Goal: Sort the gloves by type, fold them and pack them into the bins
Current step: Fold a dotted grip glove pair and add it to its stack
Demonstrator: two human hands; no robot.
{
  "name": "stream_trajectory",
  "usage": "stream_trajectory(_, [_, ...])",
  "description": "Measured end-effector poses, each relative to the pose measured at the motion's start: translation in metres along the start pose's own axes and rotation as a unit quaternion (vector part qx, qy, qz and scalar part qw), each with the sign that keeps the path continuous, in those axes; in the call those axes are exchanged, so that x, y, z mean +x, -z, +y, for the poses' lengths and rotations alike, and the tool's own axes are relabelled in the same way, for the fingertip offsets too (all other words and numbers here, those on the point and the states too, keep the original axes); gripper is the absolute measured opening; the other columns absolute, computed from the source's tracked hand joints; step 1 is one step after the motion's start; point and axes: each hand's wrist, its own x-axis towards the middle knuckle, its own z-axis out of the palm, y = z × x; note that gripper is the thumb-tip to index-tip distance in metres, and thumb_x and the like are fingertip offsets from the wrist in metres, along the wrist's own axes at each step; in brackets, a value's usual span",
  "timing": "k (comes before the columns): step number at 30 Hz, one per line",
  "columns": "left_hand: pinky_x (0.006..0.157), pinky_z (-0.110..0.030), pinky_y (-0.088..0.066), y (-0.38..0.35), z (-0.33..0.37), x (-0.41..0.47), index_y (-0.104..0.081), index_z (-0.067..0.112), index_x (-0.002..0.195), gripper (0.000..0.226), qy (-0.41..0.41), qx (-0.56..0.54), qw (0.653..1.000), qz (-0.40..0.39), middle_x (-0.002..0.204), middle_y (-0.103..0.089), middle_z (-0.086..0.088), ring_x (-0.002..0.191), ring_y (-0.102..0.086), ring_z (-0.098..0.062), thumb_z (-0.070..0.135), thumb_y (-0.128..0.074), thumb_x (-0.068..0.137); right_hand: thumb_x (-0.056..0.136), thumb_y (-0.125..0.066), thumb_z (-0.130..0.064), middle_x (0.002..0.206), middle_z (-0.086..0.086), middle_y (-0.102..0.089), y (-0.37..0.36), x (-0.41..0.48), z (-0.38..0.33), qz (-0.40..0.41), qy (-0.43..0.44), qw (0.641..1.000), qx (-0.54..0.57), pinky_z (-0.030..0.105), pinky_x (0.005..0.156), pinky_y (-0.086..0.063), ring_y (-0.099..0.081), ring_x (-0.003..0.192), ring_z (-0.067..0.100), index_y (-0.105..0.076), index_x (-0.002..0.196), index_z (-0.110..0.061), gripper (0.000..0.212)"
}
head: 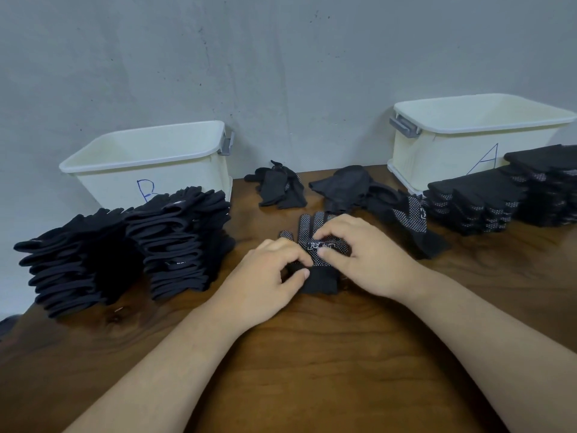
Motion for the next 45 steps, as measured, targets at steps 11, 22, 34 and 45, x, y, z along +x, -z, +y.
stream_trajectory(11, [0.099,-0.037,-0.042,0.013,0.002,-0.007,-0.067,0.041,0.096,0.019,-0.020,0.005,1.000,0.002,0.103,-0.062,0.023,0.108,-0.052,-0.002,0.059,-0.065,0.092,0.096,-0.032,-0.087,0.174,-0.024,0.016,0.002,-0.006,-0.006,-0.230,0.015,0.962,-0.144,0.047,0.132,0.011,0.025,0.157,-0.002,-0.001,0.166,-0.052,0.084])
stream_trajectory(22, [0.132,-0.042,0.010,0.014,-0.006,-0.006,0.010,0.047,0.165,0.089,0.084,0.119,0.966,-0.214,0.170,0.020,0.027,0.156,0.025,0.001,0.087,-0.017,0.090,0.079,-0.033,-0.102,0.169,-0.024,0.029,0.009,-0.002,-0.004,-0.287,-0.006,0.944,-0.165,0.048,0.128,0.020,0.035,0.154,0.002,0.014,0.163,-0.054,0.108])
stream_trajectory(34, [0.131,-0.044,-0.014,0.007,-0.009,0.001,-0.037,0.039,0.159,0.070,0.058,0.078,0.993,-0.068,0.168,-0.026,0.019,0.157,-0.011,-0.002,0.075,-0.042,0.099,0.108,-0.038,-0.058,0.157,-0.003,-0.054,-0.024,0.070,-0.005,-0.031,-0.068,0.981,-0.178,0.051,0.113,-0.039,-0.042,0.142,0.027,-0.039,0.160,-0.046,0.053])
stream_trajectory(45, [0.133,-0.043,-0.007,0.008,-0.008,0.000,-0.031,0.041,0.160,0.068,0.058,0.079,0.992,-0.078,0.169,-0.022,0.021,0.158,-0.005,0.001,0.072,-0.042,0.101,0.100,-0.054,-0.005,0.136,-0.005,-0.068,-0.016,0.105,-0.009,0.111,-0.103,0.988,0.010,0.037,0.108,-0.051,-0.062,0.124,0.019,-0.069,0.140,-0.026,0.047])
